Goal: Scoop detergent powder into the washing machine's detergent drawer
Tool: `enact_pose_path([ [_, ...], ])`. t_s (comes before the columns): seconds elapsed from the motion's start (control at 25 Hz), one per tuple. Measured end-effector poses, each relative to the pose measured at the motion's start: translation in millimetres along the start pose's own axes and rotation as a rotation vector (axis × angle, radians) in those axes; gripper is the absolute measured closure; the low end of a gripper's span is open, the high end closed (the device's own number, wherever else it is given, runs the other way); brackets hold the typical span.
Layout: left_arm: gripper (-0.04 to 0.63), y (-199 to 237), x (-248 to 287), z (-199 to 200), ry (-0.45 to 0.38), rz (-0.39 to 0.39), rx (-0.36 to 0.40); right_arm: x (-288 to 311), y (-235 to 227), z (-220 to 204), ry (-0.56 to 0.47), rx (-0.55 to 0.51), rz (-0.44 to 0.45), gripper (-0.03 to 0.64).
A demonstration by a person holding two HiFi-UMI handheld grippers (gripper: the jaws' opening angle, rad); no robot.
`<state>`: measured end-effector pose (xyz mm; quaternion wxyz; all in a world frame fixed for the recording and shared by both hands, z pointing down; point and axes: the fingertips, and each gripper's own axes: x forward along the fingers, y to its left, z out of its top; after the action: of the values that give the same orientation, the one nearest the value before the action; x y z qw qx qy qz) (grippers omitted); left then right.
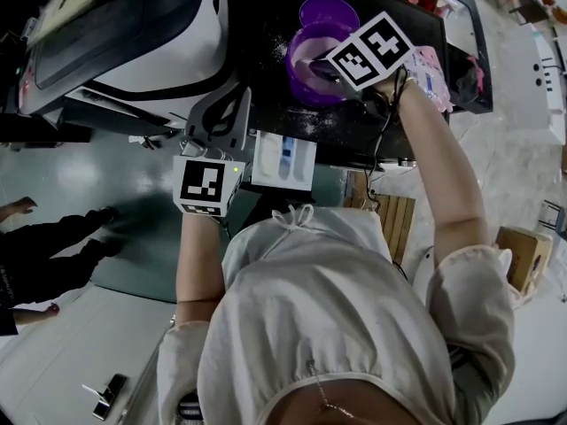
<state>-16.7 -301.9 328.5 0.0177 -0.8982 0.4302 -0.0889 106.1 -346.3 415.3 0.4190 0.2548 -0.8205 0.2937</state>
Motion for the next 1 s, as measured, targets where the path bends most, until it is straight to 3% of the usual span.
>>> enact_pose_path([
  [0.24, 0.572, -6, 1, 12, -0.015, -0.009, 0.029, -26, 1, 4, -0.121, 0.163, 0.089, 0.604],
  [0.48, 0.572, -10, 7, 20, -0.031, -0.025, 0.037, -48, 2, 11, -0.29, 0.382, 0.234, 0.604],
  [0.64, 0.572, -12, 10, 21, -0.03, -0.038, 0.045, -57, 13, 18, -0.419, 0.519, 0.38, 0.604],
  [0.76, 0.572, -14, 11, 24, -0.037, -0.044, 0.049, -65, 8, 10, -0.468, 0.623, 0.38, 0.604],
  [1.0, 0.572, -20, 8, 34, -0.062, -0.038, 0.017, -81, 10, -5, -0.555, 0.714, 0.432, 0.604],
])
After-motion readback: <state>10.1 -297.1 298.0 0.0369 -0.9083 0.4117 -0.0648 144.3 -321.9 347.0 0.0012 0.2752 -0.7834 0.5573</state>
